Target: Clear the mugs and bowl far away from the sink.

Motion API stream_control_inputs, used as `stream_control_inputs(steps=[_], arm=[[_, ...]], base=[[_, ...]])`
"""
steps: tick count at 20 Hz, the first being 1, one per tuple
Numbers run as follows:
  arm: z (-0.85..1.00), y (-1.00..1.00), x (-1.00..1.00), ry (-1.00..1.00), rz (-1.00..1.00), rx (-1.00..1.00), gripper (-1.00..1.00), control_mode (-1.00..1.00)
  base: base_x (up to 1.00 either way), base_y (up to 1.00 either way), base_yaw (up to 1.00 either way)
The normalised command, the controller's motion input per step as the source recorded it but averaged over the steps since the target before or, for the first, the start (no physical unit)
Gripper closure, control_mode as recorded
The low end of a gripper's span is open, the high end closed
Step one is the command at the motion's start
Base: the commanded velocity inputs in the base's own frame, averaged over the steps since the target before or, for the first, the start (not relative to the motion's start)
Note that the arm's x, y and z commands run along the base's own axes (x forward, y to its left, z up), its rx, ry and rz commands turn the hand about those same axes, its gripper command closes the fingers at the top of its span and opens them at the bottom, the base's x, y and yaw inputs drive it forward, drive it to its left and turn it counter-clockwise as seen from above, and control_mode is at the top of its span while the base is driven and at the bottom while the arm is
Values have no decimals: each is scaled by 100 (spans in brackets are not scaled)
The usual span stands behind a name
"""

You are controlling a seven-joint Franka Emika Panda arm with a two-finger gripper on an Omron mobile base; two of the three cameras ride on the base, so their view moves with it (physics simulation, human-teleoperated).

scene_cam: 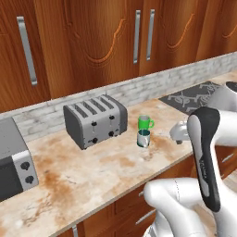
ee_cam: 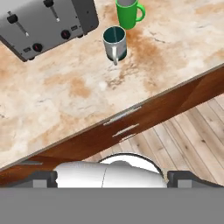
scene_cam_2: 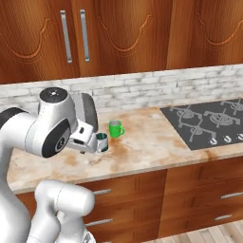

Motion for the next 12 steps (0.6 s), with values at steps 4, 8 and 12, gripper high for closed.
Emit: stream_control_inputs(steps=[4, 8, 12], arm=[[0, -2, -5, 1, -2, -2, -100, 100], [0, 0, 0, 0, 0, 0, -100, 100], [0, 0, 0, 0, 0, 0, -100, 100]], base=[[-6, -25, -18], [-4, -17, -83], [0, 0, -100]])
